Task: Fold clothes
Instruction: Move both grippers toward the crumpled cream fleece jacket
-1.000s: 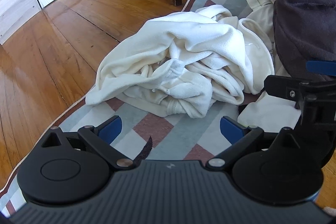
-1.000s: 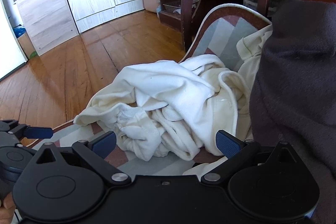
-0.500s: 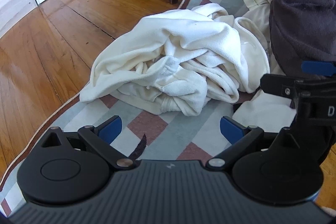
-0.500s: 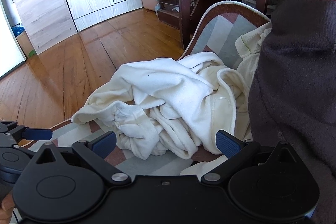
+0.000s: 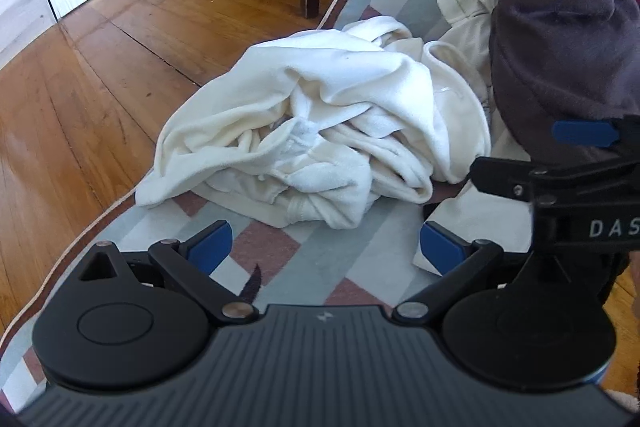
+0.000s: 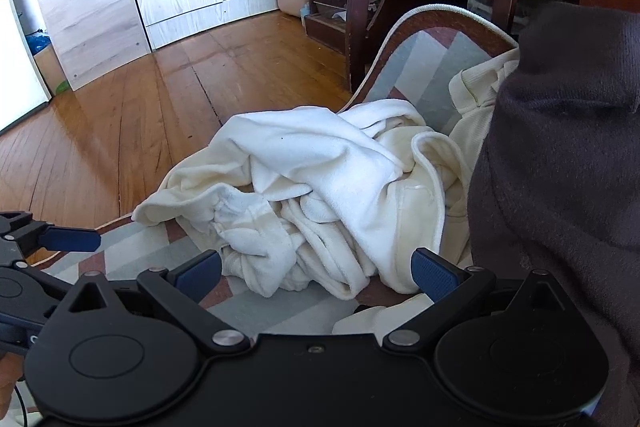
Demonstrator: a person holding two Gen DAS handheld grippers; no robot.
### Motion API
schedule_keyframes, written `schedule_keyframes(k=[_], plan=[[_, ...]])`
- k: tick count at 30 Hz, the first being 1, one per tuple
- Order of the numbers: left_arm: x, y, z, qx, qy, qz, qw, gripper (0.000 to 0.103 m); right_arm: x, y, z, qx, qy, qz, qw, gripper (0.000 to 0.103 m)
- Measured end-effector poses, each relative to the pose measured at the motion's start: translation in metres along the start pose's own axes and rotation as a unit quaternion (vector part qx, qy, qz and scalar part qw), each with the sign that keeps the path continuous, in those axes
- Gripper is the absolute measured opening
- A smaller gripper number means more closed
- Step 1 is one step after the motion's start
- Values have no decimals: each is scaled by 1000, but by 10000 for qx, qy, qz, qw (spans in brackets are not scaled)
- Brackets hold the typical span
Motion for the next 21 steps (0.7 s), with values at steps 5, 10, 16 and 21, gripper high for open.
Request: schedule_keyframes(k=[5,10,16,21], plan=[[5,0,-2,-18,98,-131,9999,102,0,0,-4,-52,-25,12,10000,102],[7,-1,-3,-40,107,-179,9998,102,-2,-1,-7,-105,-23,43,9999,102],[7,0,-7,-147,111,-162,9997,102,-1,-1,-8,-118,-30,34,9999,102],[7,-2,-11,-202,167,-178,9995,102,-2,-3,-9,-151,-12,46,9999,102]])
Point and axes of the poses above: each gripper's, at about its wrist camera, not at the fingertips, and z roughly against the way its jaws point, x to its right, y to its top, the point moved 1 cm from there along -z, roughly the way its jaws point, and after that the axes turned 15 degrees about -x, right-handed, at the moved point
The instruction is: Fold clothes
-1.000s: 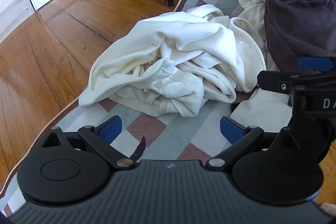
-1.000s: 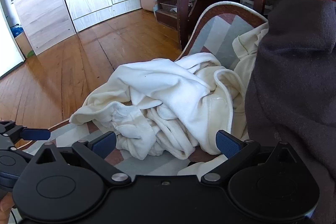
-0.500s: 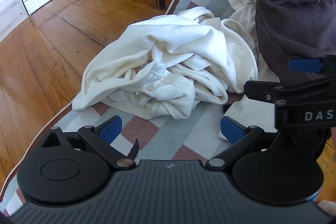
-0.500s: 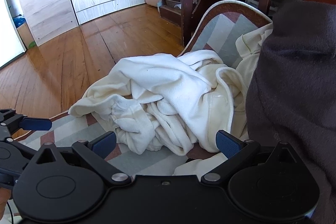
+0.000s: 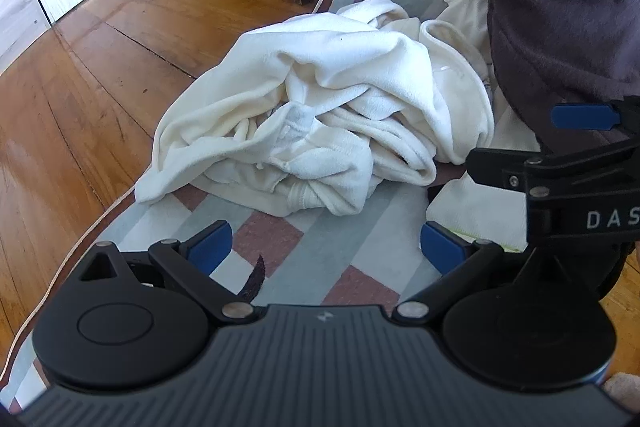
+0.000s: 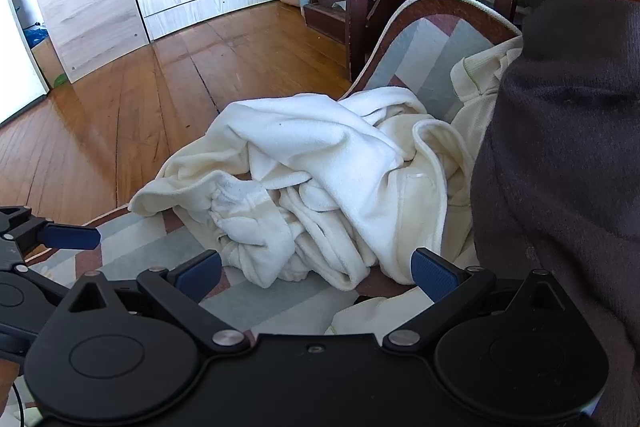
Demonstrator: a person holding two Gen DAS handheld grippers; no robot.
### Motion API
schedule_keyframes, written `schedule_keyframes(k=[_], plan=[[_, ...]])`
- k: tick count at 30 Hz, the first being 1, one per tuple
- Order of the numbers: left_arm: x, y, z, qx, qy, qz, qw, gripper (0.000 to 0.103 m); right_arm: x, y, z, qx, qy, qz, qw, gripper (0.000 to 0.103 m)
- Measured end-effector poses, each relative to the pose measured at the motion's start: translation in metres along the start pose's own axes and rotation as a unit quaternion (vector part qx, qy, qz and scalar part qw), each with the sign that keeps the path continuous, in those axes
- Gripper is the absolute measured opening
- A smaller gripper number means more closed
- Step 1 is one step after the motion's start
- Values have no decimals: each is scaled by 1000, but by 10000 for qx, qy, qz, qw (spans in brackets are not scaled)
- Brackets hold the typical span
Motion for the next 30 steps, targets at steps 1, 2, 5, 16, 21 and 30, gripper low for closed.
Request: schedule_keyframes(k=[1,2,5,16,21,30], plan=[[0,0,-1,-3,14,-2,10000,102,-1,-1,0,-2,10,18,10000,102],[0,0,-1,-7,28,0,10000,102,-1,-2,-1,17,30,29,10000,102],[0,1,-6,12,130,-11,9999,102,0,-5,-5,103,150,52,9998,102],[-59,3,-55,413,529,911,9936,101,38,25,-73,98,322,-63,9994,96],[-79,1,-74,483,-322,1277,9901,89,78,50,-84,496,755,-822,9925,97],[-107,12,-107,587,-1061,1978,9727,77,126,96,-148,242,1724,-2124,9615,97]])
Point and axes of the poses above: each gripper's, at about its wrist camera, not at the fingertips, and z roughly against the way its jaws point, x to its right, y to its top, the point moved 1 cm from there along -z, roughly the way its jaws point, and after that the axes turned 15 degrees about -x, right-handed, at the moved point
